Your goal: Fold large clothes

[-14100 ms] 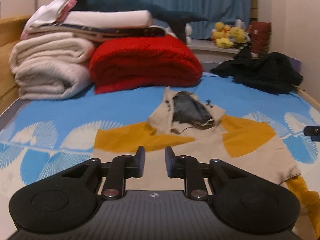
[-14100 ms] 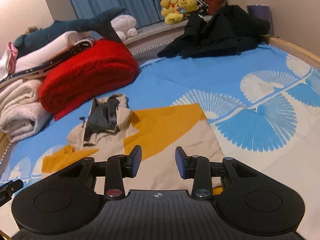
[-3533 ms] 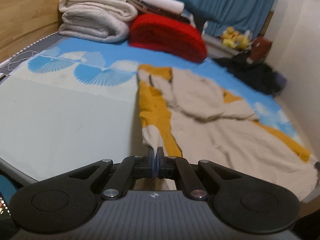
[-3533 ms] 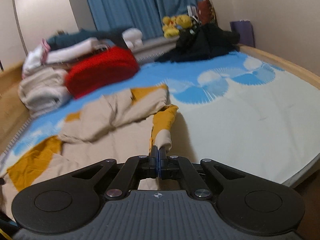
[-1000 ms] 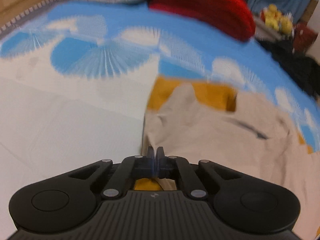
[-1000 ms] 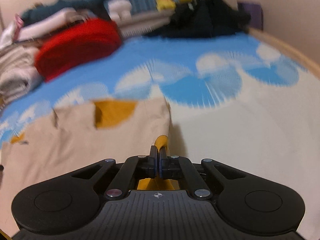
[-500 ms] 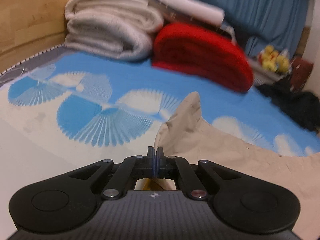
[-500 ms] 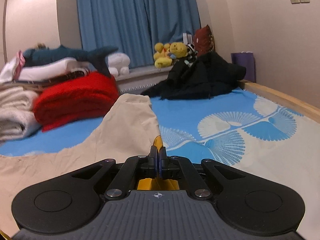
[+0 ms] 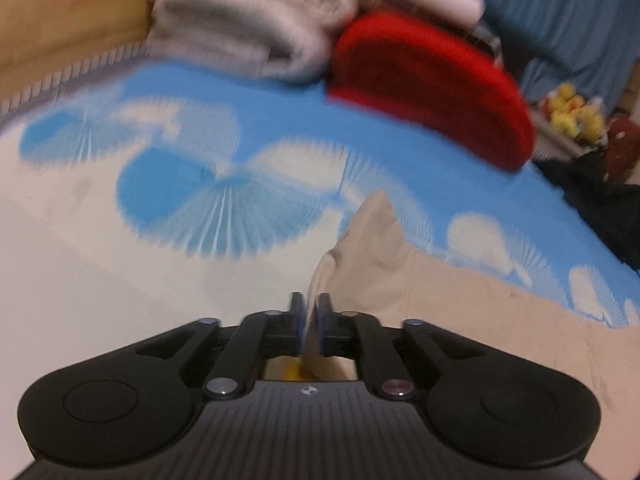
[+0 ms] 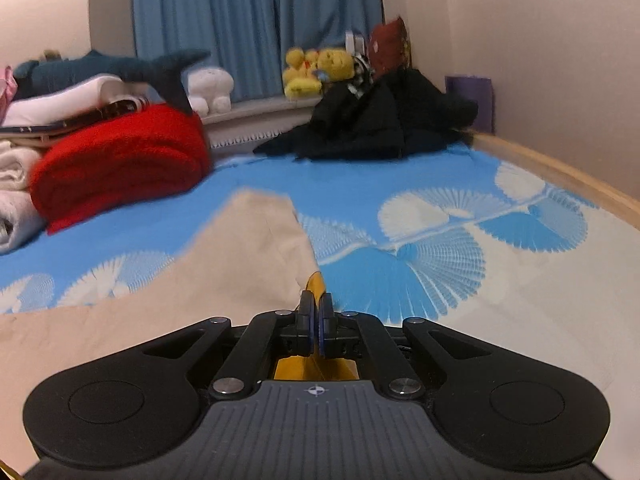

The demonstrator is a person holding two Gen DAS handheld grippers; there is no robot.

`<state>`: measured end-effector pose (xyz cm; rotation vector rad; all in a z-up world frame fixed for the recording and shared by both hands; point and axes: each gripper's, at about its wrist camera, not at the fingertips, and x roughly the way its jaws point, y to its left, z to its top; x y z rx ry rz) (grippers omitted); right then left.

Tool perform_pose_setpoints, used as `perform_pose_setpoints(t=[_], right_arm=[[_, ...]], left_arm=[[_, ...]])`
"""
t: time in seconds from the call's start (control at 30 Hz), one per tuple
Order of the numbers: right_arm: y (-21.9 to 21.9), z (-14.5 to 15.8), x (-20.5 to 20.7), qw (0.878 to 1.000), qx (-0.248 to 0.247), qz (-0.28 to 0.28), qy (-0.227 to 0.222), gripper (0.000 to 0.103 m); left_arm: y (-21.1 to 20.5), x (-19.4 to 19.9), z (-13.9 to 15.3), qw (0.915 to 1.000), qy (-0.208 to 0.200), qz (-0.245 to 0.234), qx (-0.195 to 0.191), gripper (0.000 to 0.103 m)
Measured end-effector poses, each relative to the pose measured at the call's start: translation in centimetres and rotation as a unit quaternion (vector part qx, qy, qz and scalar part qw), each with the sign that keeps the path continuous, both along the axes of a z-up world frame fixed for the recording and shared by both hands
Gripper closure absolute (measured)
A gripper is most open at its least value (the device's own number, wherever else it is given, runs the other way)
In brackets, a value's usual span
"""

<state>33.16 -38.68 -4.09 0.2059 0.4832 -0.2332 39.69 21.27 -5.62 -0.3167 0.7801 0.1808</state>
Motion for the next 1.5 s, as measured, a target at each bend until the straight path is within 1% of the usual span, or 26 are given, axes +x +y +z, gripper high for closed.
perform_pose_setpoints(t=[0.03, 0.07, 0.1, 0.17, 0.23, 0.3, 0.33, 0.4, 0.43, 0.47, 0.57, 0.63, 0.67, 0.77, 0.8, 0.87, 0.93, 1.0, 1.07, 1.13, 1.23, 1.3, 1.33, 1.37, 1.4, 1.5], right_arm=[[-0.2, -0.4, 0.4, 1.000, 0.010, 0.000, 0.028, 0.094], [-0.3, -0.9, 0.6, 0.999, 0.013, 0.000, 0.052, 0.093], [-0.2, -1.2, 0.5, 0.998, 0.007, 0.002, 0.067, 0.092], [0.3, -1.1, -0.5, 0.997, -0.005, 0.011, 0.073, 0.092], [0.6, -1.1, -1.5, 0.996, -0.002, 0.028, 0.079, 0.092], [0.7, -1.7, -2.2, 0.992, 0.018, 0.055, 0.112, 0.091], [0.8, -2.4, -2.4, 0.987, 0.026, 0.065, 0.142, 0.091], [1.0, -4.4, -2.8, 0.976, 0.016, 0.070, 0.208, 0.091], [1.1, -5.1, -3.3, 0.972, 0.004, 0.068, 0.225, 0.091], [1.2, -5.2, -3.9, 0.972, -0.007, 0.068, 0.224, 0.091], [1.3, -4.9, -5.0, 0.972, -0.011, 0.066, 0.224, 0.091], [1.1, -4.6, -5.7, 0.972, -0.008, 0.064, 0.225, 0.091], [1.0, -4.3, -5.9, 0.972, -0.007, 0.066, 0.225, 0.091], [0.7, -4.1, -6.6, 0.969, -0.019, 0.074, 0.237, 0.091], [0.8, -4.3, -6.8, 0.964, -0.032, 0.074, 0.253, 0.091], [0.7, -4.6, -7.5, 0.957, -0.069, 0.067, 0.273, 0.091], [1.0, -3.2, -8.5, 0.961, -0.115, 0.065, 0.244, 0.091], [1.2, 0.4, -10.4, 0.977, -0.132, 0.060, 0.155, 0.091], [1.4, 4.3, -13.1, 0.990, -0.117, 0.053, 0.058, 0.091], [2.0, 7.1, -16.0, 0.994, -0.100, 0.047, -0.015, 0.088], [3.4, 9.3, -20.2, 0.993, -0.063, 0.050, -0.086, 0.079], [4.9, 9.1, -22.7, 0.991, -0.043, 0.061, -0.113, 0.078], [5.6, 8.5, -23.5, 0.990, -0.041, 0.068, -0.113, 0.078], [6.6, 7.9, -24.0, 0.991, -0.041, 0.079, -0.099, 0.078], [7.4, 7.6, -24.1, 0.992, -0.044, 0.088, -0.084, 0.078], [9.7, 7.0, -24.4, 0.986, -0.072, 0.121, -0.085, 0.078]], left_arm=[[0.2, -0.3, -0.1, 0.9999, 0.007, 0.001, -0.011, 0.073], [0.1, -0.8, 0.2, 0.9999, 0.008, 0.004, -0.008, 0.065], [-0.1, -1.2, 0.7, 1.0000, 0.008, 0.003, 0.002, 0.064], [-0.5, -2.3, 1.5, 0.9998, 0.006, -0.016, 0.009, 0.064], [-1.0, -3.3, 1.6, 0.9983, 0.014, -0.055, -0.015, 0.064], [-1.9, -4.0, 0.6, 0.9916, 0.053, -0.108, -0.048, 0.059], [-2.5, -4.2, -0.6, 0.9853, 0.088, -0.134, -0.058, 0.058], [-3.4, -4.7, -3.5, 0.9725, 0.163, -0.162, -0.036, 0.058], [-3.7, -5.2, -4.4, 0.9689, 0.182, -0.167, -0.013, 0.058], [-3.8, -5.7, -4.3, 0.9692, 0.177, -0.172, 0.001, 0.058], [-3.6, -6.7, -2.4, 0.9718, 0.168, -0.165, 0.008, 0.058], [-3.5, -7.6, -1.1, 0.9724, 0.150, -0.178, 0.011, 0.058], [-3.5, -8.0, -1.0, 0.9699, 0.152, -0.190, 0.014, 0.056], [-3.1, -8.7, -3.2, 0.9560, 0.215, -0.190, 0.059, 0.056], [-2.8, -8.9, -3.2, 0.9551, 0.222, -0.184, 0.068, 0.056], [-2.5, -9.7, -1.7, 0.9604, 0.204, -0.171, 0.080, 0.056], [-2.3, -11.0, 1.1, 0.9713, 0.156, -0.158, 0.085, 0.056], [-2.1, -12.8, 4.2, 0.9819, 0.099, -0.142, 0.076, 0.056], [-2.3, -14.7, 6.8, 0.9884, 0.043, -0.132, 0.064, 0.056], [-3.3, -17.3, 8.7, 0.9896, -0.015, -0.133, 0.054, 0.056], [-5.8, -19.9, 9.2, 0.9865, -0.054, -0.149, 0.043, 0.056], [-7.3, -21.3, 7.7, 0.9835, -0.063, -0.161, 0.051, 0.055], [-7.9, -21.8, 6.5, 0.9831, -0.054, -0.165, 0.058, 0.055], [-8.4, -21.8, 5.2, 0.9845, -0.029, -0.161, 0.064, 0.055], [-8.6, -21.7, 4.5, 0.9871, -0.002, -0.148, 0.060, 0.056], [-8.2, -21.8, 3.7, 0.9915, 0.010, -0.129, 0.013, 0.056]])
